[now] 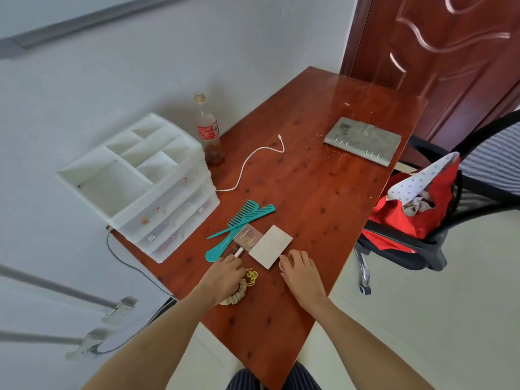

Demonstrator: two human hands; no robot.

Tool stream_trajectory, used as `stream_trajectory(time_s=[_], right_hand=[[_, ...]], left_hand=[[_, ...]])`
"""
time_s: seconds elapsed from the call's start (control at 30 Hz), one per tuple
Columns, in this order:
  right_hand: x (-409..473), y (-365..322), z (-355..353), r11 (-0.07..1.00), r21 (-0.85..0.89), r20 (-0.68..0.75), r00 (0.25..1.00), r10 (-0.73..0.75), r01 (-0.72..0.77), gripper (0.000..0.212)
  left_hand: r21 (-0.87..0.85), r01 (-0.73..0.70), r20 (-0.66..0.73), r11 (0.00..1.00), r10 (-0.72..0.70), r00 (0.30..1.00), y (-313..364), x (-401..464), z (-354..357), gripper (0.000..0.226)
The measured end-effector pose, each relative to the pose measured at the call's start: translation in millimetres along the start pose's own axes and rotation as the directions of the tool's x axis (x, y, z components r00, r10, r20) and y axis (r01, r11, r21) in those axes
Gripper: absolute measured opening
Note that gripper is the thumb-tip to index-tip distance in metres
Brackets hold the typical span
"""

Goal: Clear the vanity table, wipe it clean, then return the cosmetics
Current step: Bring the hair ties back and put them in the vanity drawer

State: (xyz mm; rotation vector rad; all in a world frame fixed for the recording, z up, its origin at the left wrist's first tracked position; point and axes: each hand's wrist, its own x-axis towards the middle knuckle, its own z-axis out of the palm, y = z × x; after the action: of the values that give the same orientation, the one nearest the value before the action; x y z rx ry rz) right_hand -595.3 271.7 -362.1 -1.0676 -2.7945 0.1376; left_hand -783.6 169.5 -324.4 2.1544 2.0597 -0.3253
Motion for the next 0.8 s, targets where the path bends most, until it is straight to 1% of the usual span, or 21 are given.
stream_trajectory(time_s=[0.1,0.17,0.23,0.27,0.3,0.37,0.4,0.47,0.5,0.57,0.6,0.63,0.7,0.73,0.8], right_hand=[[1.4,0.0,-6.6,0.997,0.031,-0.053,0.996,-0.067,0.068,0.036],[6.4,-3.8,-10.2,0.988,0.041,-0.097,0.985,-0.145,0.149,0.036],[18.3,-13.2,-11.8,0.966,0.064,-0.151,0.96,-0.237,0.249,0.025],[26.0,-20.6,-13.8,0.955,0.093,-0.162,0.951,-0.263,0.28,0.022],[34.6,-29.2,-15.1,0.946,0.123,-0.164,0.946,-0.278,0.299,0.024],[51.0,-49.3,-18.0,0.926,0.167,-0.158,0.936,-0.313,0.338,0.032],[57.4,-60.1,-18.4,0.91,0.185,-0.147,0.926,-0.348,0.371,0.031],[67.4,-82.2,-20.9,0.851,0.251,-0.122,0.887,-0.444,0.461,0.028],[71.9,-94.1,-21.0,0.814,0.258,-0.127,0.854,-0.505,0.52,0.027],[80.1,-123.3,-21.4,0.732,0.222,-0.158,0.765,-0.625,0.644,0.02],[81.6,-138.8,-24.1,0.694,0.217,-0.168,0.726,-0.666,0.687,0.017],[79.9,-162.7,-24.6,0.637,0.224,-0.181,0.673,-0.717,0.738,0.016],[73.9,-205.3,-26.1,0.56,0.212,-0.238,0.598,-0.765,0.801,0.018],[65.7,-233.7,-28.4,0.503,0.218,-0.267,0.547,-0.793,0.836,0.02],[44.5,-288.9,-37.1,0.382,0.23,-0.326,0.441,-0.836,0.895,0.023]], left_hand=[[-0.077,0.006,-0.061,0.997,-0.011,0.998,-8.9,-5.3,-6.0,0.027],[-0.151,0.012,-0.121,0.988,-0.03,0.992,-15.9,-13.8,-9.1,0.024],[-0.212,0.036,-0.175,0.977,-0.074,0.982,-21.6,-24.9,-12.1,0.02],[-0.247,0.054,-0.192,0.967,-0.104,0.976,-23.2,-31.6,-15.1,0.018],[-0.264,0.076,-0.214,0.962,-0.135,0.968,-24.4,-39.2,-18.6,0.017],[-0.279,0.144,-0.226,0.949,-0.211,0.951,-27.9,-56.6,-24.3,0.017],[-0.289,0.189,-0.225,0.939,-0.259,0.939,-30.4,-66.5,-26.8,0.015],[-0.322,0.281,-0.244,0.904,-0.366,0.898,-34.5,-90.1,-31.8,0.014],[-0.319,0.336,-0.262,0.886,-0.423,0.868,-35.9,-103.9,-33.1,0.014],[-0.338,0.477,-0.299,0.811,-0.573,0.763,-37.0,-134.4,-31.1,0.015],[-0.378,0.534,-0.295,0.756,-0.645,0.705,-35.1,-147.9,-30.2,0.018],[-0.429,0.599,-0.277,0.676,-0.73,0.625,-31.2,-169.5,-24.9,0.02],[-0.501,0.709,-0.257,0.497,-0.867,0.427,-23.3,-203.9,-22.6,0.018],[-0.524,0.771,-0.206,0.361,-0.932,0.297,-16.4,-229.5,-20.9,0.017],[-0.545,0.831,-0.105,0.109,-0.993,0.061,-0.4,-280.7,-22.2,0.018]])
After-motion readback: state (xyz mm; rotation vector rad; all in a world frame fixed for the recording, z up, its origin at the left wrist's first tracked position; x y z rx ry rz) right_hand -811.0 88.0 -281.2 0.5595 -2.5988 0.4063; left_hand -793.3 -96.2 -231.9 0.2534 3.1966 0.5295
